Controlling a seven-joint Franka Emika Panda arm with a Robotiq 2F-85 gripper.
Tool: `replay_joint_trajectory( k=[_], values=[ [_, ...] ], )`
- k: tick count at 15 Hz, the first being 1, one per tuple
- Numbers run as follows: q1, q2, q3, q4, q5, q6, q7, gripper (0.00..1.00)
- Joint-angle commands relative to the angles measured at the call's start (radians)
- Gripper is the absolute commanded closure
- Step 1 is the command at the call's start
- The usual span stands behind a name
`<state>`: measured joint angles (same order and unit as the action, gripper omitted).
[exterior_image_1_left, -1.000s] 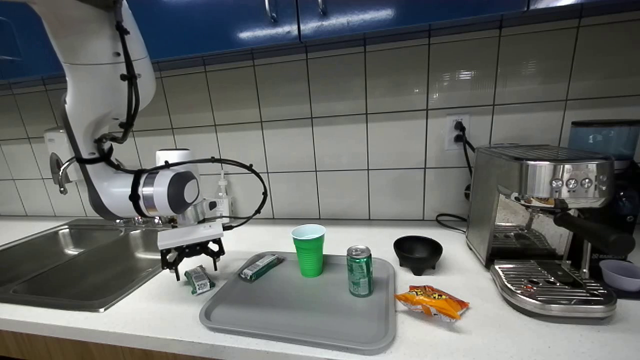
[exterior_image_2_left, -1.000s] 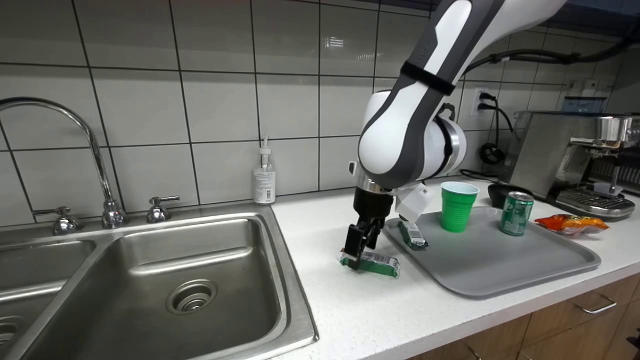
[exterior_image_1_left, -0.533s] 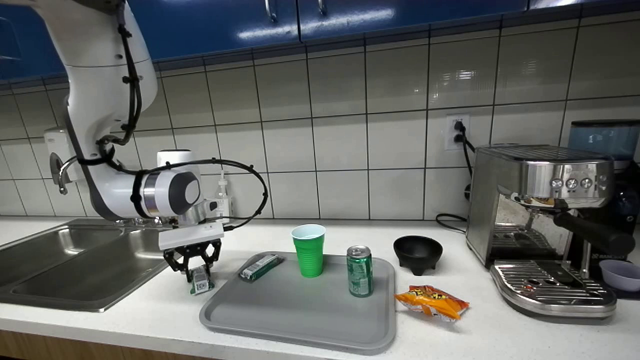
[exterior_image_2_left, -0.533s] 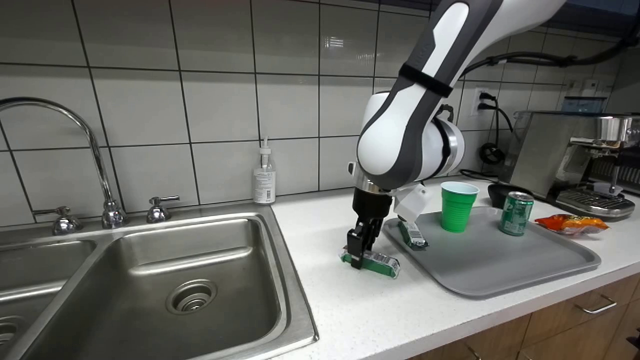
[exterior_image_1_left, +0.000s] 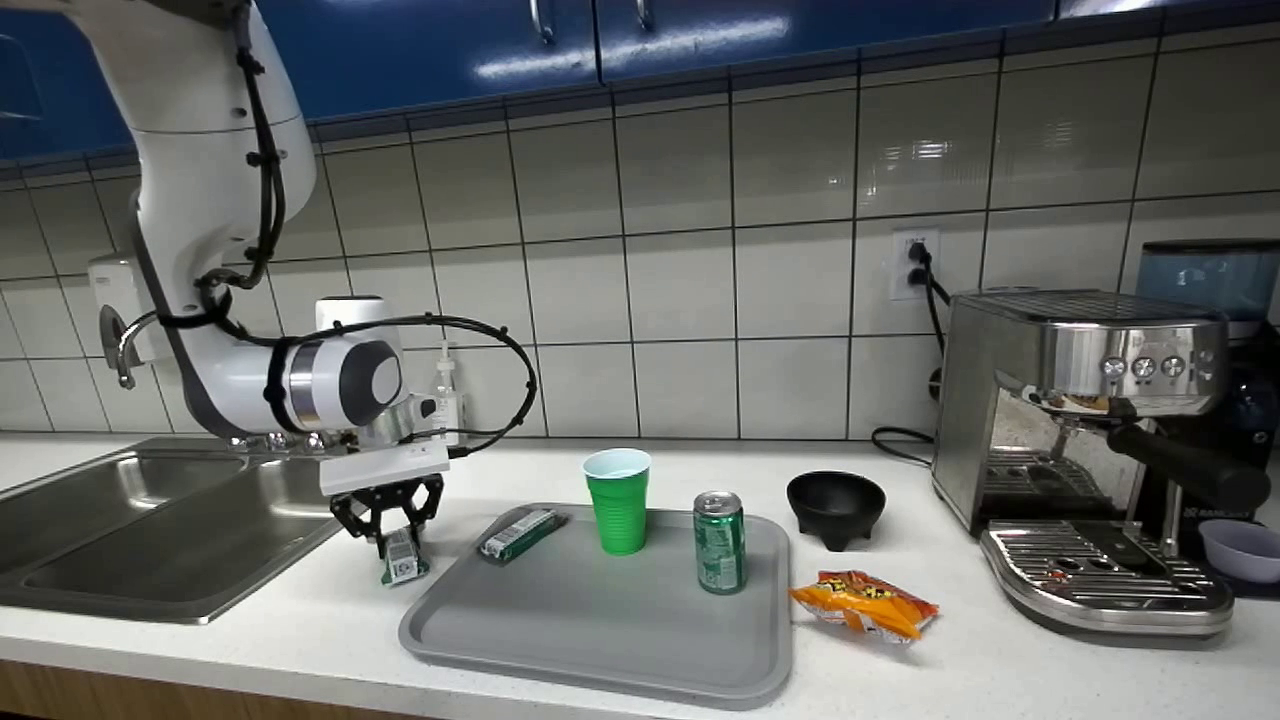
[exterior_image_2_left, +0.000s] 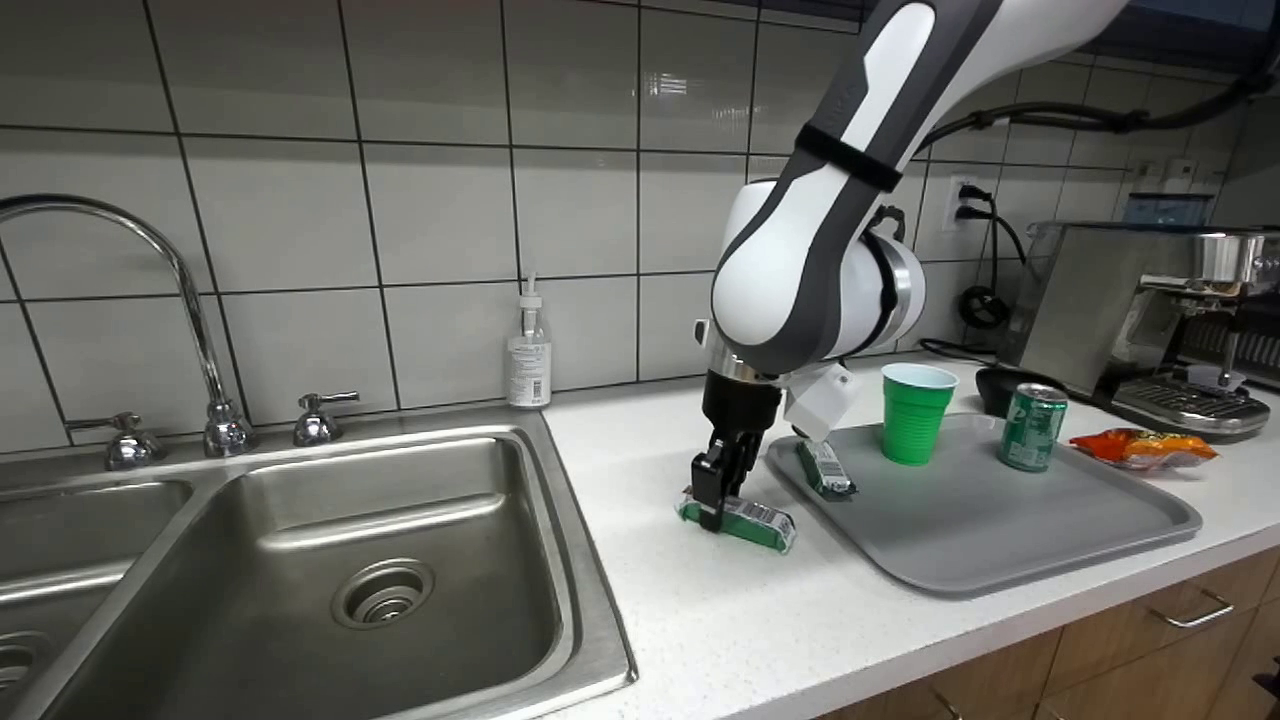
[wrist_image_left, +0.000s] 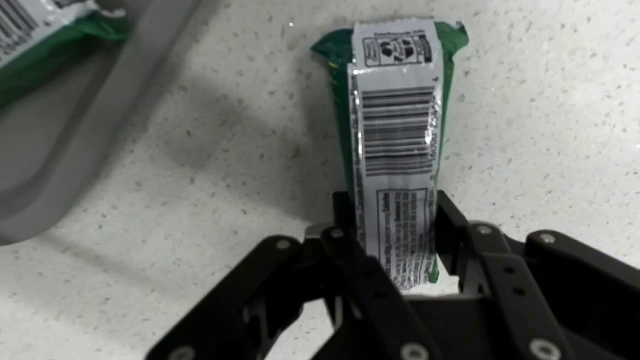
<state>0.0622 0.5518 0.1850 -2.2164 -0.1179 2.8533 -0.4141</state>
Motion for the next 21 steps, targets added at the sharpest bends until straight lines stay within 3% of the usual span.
replay_joint_trajectory(
  k=[1,12,21],
  values=[
    [-0.024,-0.033,0.024,0.001,-0.006,-0.012,0.012,0.84],
    [0.008,-0.109,-0.032,-0.036,-0.003,0.022,0.141,0.84],
    [0.030,-0.147,-0.141,-0.083,-0.022,0.050,0.259,0.84]
  ],
)
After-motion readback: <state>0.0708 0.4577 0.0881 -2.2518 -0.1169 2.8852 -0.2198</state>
